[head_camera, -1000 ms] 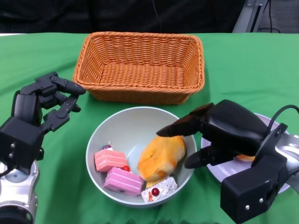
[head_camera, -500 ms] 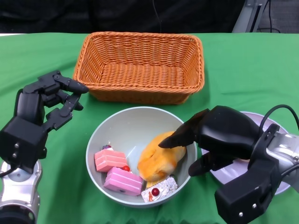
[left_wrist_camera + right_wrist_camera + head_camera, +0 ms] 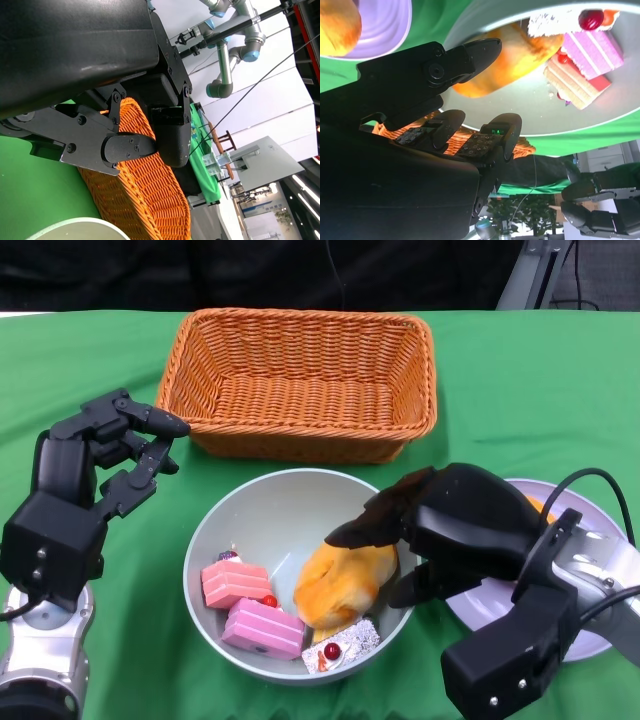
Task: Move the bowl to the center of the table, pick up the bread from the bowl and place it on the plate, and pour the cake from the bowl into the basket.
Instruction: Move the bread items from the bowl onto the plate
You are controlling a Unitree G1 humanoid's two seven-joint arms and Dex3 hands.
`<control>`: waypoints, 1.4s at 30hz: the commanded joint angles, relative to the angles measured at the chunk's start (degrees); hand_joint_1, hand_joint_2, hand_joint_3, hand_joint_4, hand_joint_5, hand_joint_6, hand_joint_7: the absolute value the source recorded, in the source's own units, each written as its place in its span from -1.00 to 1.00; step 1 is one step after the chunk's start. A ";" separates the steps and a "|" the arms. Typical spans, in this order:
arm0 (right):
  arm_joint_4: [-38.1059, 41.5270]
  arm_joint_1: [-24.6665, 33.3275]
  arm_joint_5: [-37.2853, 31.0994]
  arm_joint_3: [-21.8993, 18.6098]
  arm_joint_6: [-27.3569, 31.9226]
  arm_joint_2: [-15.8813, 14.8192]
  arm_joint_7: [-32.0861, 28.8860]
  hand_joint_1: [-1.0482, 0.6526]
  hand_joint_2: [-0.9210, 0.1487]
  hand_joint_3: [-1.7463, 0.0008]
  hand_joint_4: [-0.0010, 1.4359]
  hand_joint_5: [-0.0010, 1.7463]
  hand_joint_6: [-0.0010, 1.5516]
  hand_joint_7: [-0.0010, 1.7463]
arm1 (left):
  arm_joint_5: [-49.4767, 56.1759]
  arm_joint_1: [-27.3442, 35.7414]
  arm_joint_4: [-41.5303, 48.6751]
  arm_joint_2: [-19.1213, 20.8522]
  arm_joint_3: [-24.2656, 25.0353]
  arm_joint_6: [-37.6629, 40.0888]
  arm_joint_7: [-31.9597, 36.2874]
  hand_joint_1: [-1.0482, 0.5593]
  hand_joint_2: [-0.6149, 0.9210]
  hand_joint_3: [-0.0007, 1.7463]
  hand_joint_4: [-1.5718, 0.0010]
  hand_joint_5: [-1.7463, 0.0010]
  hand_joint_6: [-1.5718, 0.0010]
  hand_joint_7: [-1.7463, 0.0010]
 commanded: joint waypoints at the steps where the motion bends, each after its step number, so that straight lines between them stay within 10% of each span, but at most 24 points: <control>1: 1.05 -1.32 -1.86 0.92 0.11 -0.57 -1.19 -0.51 -0.84 1.00 -0.09 -1.00 -0.14 -1.00 | -0.02 0.07 -0.47 0.42 0.13 -0.86 0.74 0.14 0.93 -0.45 -0.08 -0.51 -0.16 -0.03; 42: 12.04 -7.92 -11.53 10.49 -2.86 -0.07 -10.65 -0.60 -0.85 1.00 -0.17 -0.98 -0.15 -0.99 | -0.02 0.09 -2.05 -1.65 0.27 -1.38 3.12 0.15 0.89 -0.39 -0.10 -0.52 -0.18 -0.05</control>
